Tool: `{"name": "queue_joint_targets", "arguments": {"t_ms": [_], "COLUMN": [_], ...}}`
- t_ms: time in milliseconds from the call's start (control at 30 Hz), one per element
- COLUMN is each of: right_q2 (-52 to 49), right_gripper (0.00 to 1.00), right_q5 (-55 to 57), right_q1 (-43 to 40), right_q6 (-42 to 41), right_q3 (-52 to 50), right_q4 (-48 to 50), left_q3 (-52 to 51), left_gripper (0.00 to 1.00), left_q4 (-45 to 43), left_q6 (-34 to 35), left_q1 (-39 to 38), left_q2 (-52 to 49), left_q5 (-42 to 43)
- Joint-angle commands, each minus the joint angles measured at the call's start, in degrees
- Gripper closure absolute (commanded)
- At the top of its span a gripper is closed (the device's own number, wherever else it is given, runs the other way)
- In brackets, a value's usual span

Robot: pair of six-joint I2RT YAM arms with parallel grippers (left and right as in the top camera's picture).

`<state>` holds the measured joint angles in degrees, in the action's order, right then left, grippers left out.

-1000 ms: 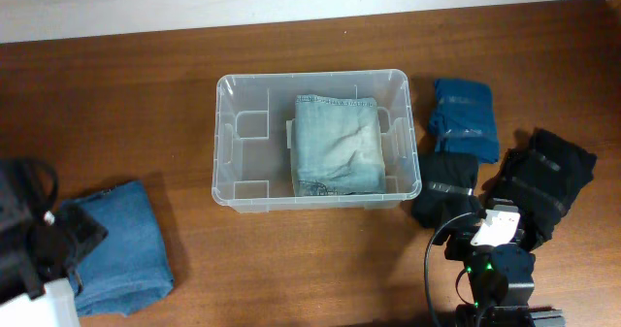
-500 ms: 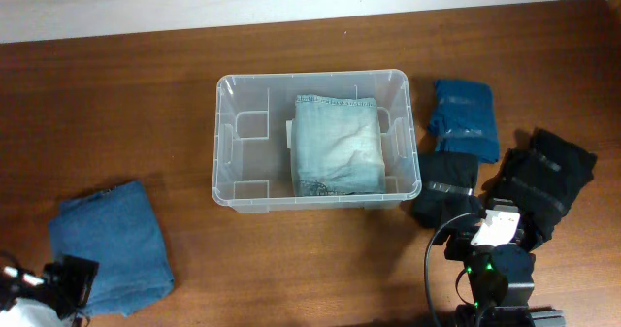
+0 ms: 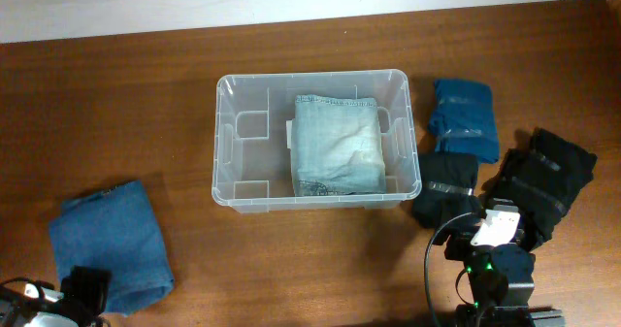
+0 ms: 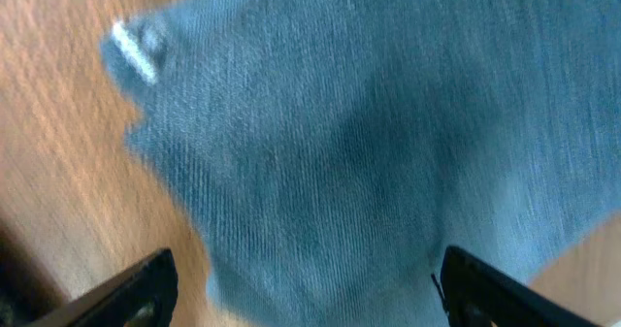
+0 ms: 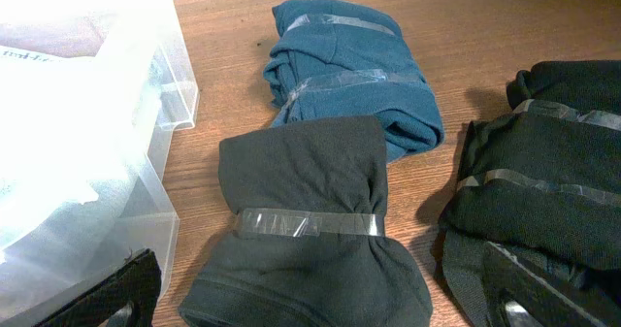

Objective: Pack container
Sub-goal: 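Move the left gripper down to the dark-blue jeans, then grasp the dark-blue jeans and place them in the bin's left half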

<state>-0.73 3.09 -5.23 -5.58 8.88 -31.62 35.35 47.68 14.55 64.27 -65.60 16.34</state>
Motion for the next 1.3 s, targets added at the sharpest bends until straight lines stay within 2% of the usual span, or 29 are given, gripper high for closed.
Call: {"name": "queue_joint_targets", "arguments": {"t_ms": [0, 200, 367, 433, 500, 533, 567, 667, 833, 967, 1100, 1267], "right_q2": [0.5, 0.5, 0.5, 0.5, 0.5, 0.5, 0.5, 0.5, 0.5, 0.5, 0.5, 0.5], "right_gripper": [0.02, 0.02, 0.02, 0.02, 0.02, 0.02, 0.02, 0.02, 0.02, 0.01, 0.02, 0.02], "right_q5": [-0.1, -0.1, -0.1, -0.1, -0.1, -0.1, -0.1, -0.1, -0.1, -0.1, -0.1, -0.1], "right_q1": [-0.4, -0.4, -0.4, -0.4, -0.4, -0.4, -0.4, -0.4, -0.4, -0.4, -0.4, -0.4], "right_q6": [0.3, 0.2, 0.2, 0.2, 0.2, 0.2, 0.2, 0.2, 0.2, 0.2, 0.2, 0.2], "right_q3": [-0.4, -0.4, -0.4, -0.4, -0.4, -0.4, -0.4, -0.4, -0.4, -0.4, -0.4, -0.4], "right_q4": [-0.1, -0.1, -0.1, -0.1, -0.1, -0.1, -0.1, -0.1, -0.1, -0.1, -0.1, -0.1], "left_q3": [-2.4, -4.2, -4.2, -4.2, -4.2, -4.2, -4.2, -3.9, 0.7, 7.0, 12.9, 18.4], "left_gripper": [0.14, 0.15, 0.22, 0.3, 0.42, 0.58, 0.8, 0.98, 0.99, 0.99, 1.0, 0.99], "left_q4": [-4.7, -12.9, -20.4, -23.0, -25.5, -26.6, -28.0, -30.1, -26.1, -20.2, -17.6, -17.6], "left_q6": [-0.9, -0.9, -0.2, -0.3, -0.3, -0.3, -0.3, -0.2, -0.3, 0.0, 4.8, 12.7], "left_q1": [0.4, -0.4, -4.3, -6.3, -8.4, -9.1, -10.1, -12.0, -14.2, -16.2, -19.2, -23.5], "left_q2": [-3.4, -10.8, -18.2, -21.2, -24.1, -25.1, -26.2, -26.2, -23.3, -17.7, -10.4, -0.5], "left_q5": [0.9, 2.4, 5.2, 5.2, 6.9, 8.1, 10.6, 14.8, 19.4, 27.2, 33.2, 33.5]}}
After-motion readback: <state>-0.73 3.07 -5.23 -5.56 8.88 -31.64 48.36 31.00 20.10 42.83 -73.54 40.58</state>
